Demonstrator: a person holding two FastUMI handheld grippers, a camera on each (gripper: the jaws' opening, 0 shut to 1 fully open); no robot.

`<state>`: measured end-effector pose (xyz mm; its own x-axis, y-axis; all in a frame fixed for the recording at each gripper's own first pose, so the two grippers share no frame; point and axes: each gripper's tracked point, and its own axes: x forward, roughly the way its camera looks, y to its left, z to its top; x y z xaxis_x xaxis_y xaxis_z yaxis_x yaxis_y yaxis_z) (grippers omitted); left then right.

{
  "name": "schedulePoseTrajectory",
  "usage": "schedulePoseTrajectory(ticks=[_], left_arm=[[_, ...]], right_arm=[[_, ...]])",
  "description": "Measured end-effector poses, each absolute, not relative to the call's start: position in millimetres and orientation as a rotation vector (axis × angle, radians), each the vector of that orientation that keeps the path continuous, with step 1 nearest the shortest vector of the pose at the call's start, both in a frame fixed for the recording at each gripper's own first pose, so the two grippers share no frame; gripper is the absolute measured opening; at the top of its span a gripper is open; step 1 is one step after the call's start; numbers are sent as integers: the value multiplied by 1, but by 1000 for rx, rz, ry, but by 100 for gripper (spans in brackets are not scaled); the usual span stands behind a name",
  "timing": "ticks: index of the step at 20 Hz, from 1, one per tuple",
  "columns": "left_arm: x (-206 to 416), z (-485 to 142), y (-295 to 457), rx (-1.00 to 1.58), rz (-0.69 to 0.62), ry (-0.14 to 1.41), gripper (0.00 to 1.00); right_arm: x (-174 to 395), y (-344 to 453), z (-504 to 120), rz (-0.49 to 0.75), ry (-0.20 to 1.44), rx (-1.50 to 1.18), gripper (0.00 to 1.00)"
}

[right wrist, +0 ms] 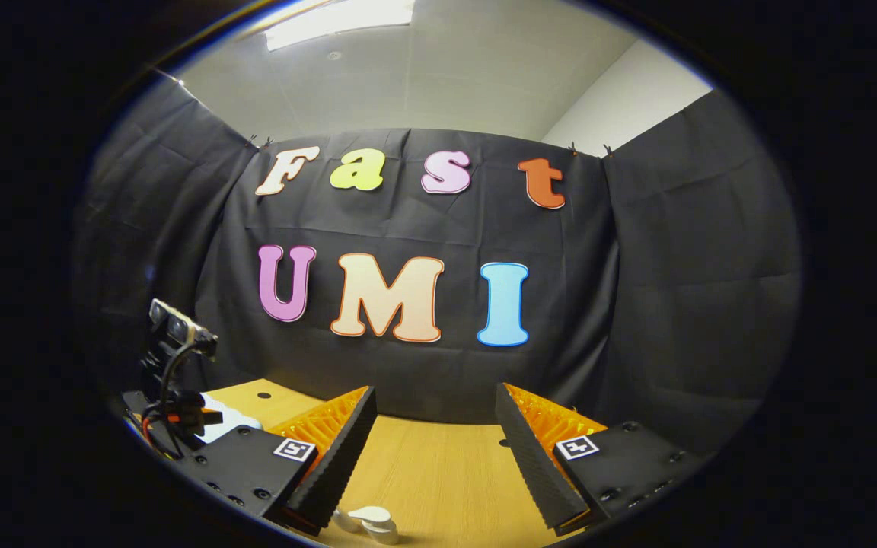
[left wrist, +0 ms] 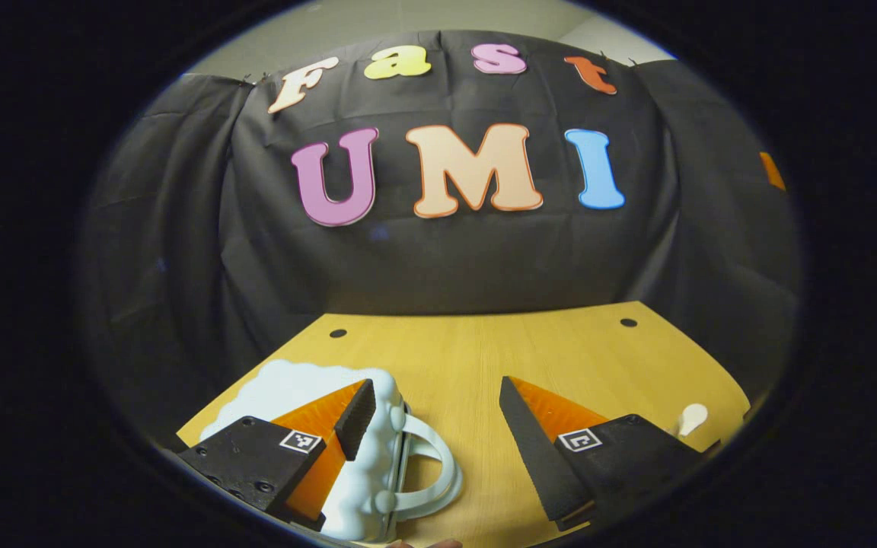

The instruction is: First open the suitcase, pack the skin care products into it, and then close the suitcase.

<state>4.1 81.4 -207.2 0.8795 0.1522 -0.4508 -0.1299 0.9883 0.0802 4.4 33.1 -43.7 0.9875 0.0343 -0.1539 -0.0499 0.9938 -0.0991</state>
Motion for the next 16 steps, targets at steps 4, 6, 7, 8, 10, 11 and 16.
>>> schedulePoseTrajectory(ticks=[4,6,7,8,10,11,16], left_arm=[[0,-247,75,33,135,574,96],[-2,-262,73,33,127,613,96],[-3,-270,71,24,122,629,96],[-2,-277,68,18,115,645,96],[-2,-291,68,16,114,686,96],[-1,-301,68,14,118,711,96],[-3,-326,67,-5,138,793,92]], right_arm=[[4,34,-49,46,178,-123,100],[2,35,-51,47,183,-137,98],[1,34,-53,47,186,-144,98],[-1,34,-54,47,189,-148,98],[-3,33,-54,43,195,-152,99],[-5,32,-55,42,198,-155,99],[-11,31,-53,44,193,-176,98]])
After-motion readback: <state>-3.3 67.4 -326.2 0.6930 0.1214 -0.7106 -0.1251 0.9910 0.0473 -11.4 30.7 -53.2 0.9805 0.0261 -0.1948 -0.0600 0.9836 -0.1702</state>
